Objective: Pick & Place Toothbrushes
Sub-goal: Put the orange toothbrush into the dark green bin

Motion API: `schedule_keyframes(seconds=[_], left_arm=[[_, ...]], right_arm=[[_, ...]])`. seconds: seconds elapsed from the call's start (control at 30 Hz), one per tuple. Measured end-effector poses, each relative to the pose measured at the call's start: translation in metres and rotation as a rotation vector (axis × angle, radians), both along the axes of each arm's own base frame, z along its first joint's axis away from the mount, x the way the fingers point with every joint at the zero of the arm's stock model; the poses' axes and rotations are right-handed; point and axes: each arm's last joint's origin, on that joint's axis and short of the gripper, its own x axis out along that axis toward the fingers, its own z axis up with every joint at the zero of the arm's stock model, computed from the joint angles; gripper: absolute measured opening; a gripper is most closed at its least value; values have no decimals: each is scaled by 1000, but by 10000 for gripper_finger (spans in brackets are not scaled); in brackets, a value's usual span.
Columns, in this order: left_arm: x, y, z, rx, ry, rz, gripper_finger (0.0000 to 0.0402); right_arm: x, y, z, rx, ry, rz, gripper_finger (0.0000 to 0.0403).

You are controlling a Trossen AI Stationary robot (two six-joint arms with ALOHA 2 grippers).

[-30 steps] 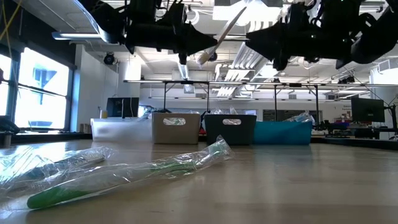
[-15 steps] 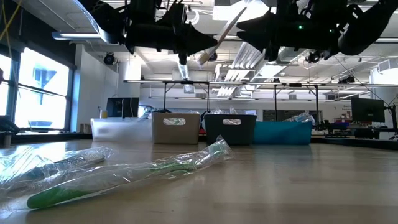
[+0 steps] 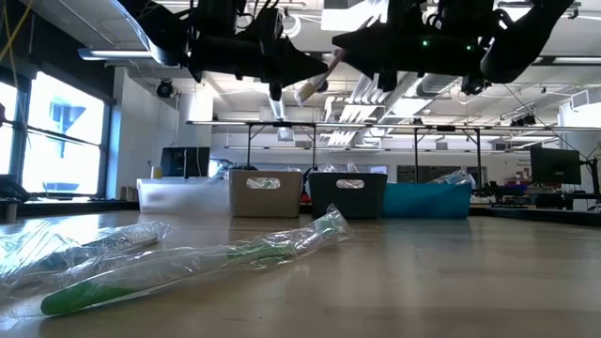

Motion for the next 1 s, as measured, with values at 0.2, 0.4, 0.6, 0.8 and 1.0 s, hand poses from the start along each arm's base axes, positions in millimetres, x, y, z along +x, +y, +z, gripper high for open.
schedule_keyframes(seconds=[0.2,0.4,0.6,0.8,1.0], left_arm=[[0,0,0,0,0,0,0],[0,0,0,-1,3,1,0],[0,0,0,-1,3,1,0],[0,0,0,-1,3,2,0],[0,0,0,0,3,3,0]], right_arm=[[0,0,0,-3,0,-1,139],[0,0,0,-2,0,-5,93],[0,0,0,-2,1,-6,59],[0,0,0,-1,0,-9,39],[0,0,0,-1,0,-9,24]])
